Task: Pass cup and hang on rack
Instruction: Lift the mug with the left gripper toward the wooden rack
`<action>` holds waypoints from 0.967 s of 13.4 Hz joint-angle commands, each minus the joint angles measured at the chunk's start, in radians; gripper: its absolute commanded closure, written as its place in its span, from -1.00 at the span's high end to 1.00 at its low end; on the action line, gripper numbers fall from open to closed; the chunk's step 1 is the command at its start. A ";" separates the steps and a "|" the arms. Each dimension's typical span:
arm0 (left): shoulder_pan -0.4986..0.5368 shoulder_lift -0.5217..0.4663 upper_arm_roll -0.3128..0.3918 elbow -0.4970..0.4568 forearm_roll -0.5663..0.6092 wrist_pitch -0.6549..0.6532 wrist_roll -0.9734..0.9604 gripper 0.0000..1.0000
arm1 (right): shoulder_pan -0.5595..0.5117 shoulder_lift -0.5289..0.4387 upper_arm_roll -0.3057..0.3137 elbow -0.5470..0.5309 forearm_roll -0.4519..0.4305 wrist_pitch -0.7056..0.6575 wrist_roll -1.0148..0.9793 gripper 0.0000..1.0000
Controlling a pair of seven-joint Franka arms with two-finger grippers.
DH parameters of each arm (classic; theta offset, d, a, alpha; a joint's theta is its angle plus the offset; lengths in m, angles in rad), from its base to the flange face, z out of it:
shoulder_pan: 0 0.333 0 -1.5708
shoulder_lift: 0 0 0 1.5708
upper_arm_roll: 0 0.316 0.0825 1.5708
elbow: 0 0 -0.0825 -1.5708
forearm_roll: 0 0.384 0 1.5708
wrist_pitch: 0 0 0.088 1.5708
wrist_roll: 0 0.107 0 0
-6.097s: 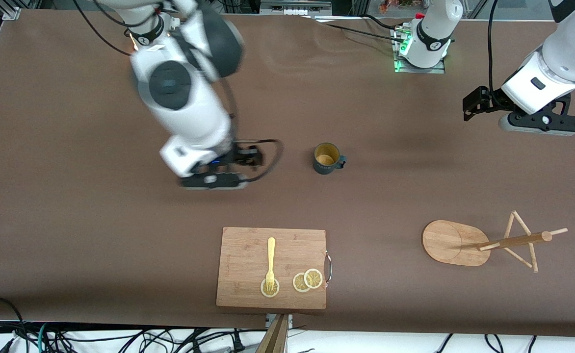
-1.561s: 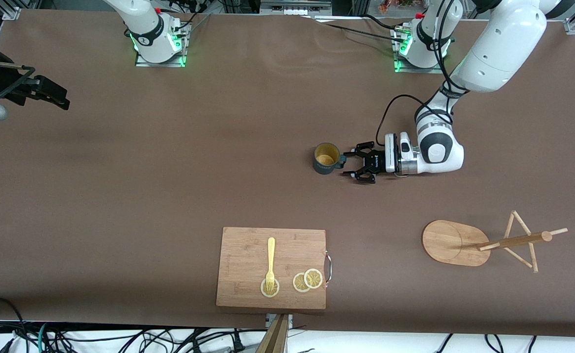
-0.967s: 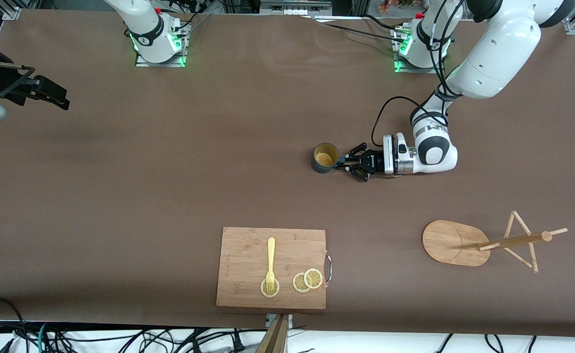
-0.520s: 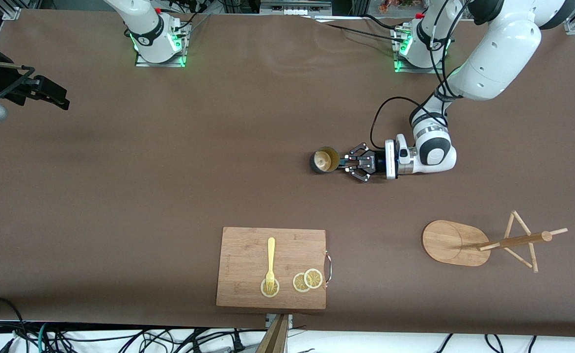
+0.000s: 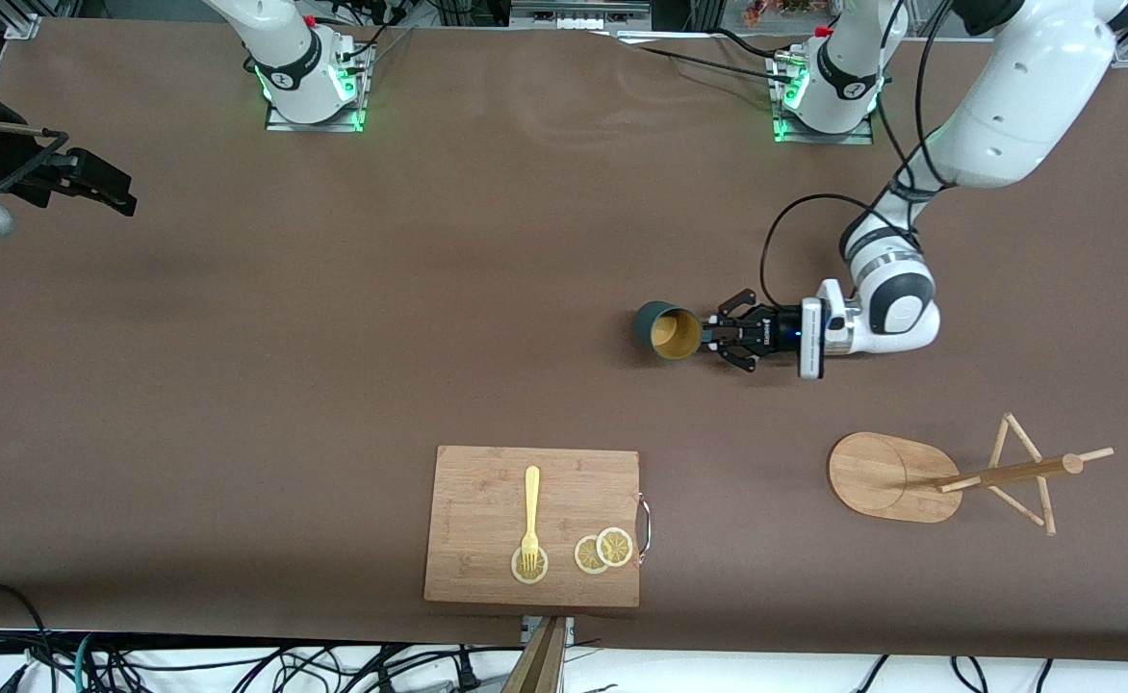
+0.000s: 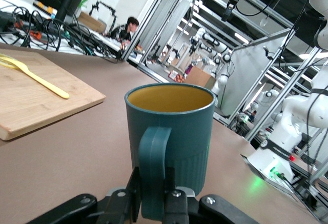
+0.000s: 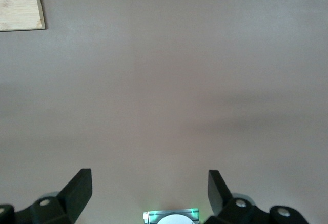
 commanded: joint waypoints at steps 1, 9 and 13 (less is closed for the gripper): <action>0.086 -0.060 0.001 -0.022 0.119 -0.085 -0.124 -1.00 | -0.006 0.005 0.004 0.017 -0.011 -0.009 -0.015 1.00; 0.394 -0.097 0.003 0.079 0.413 -0.310 -0.651 -1.00 | -0.004 0.004 0.004 0.017 -0.011 -0.008 -0.013 1.00; 0.479 -0.102 0.003 0.091 0.413 -0.346 -0.854 -1.00 | -0.004 0.004 0.004 0.017 -0.002 0.000 0.005 1.00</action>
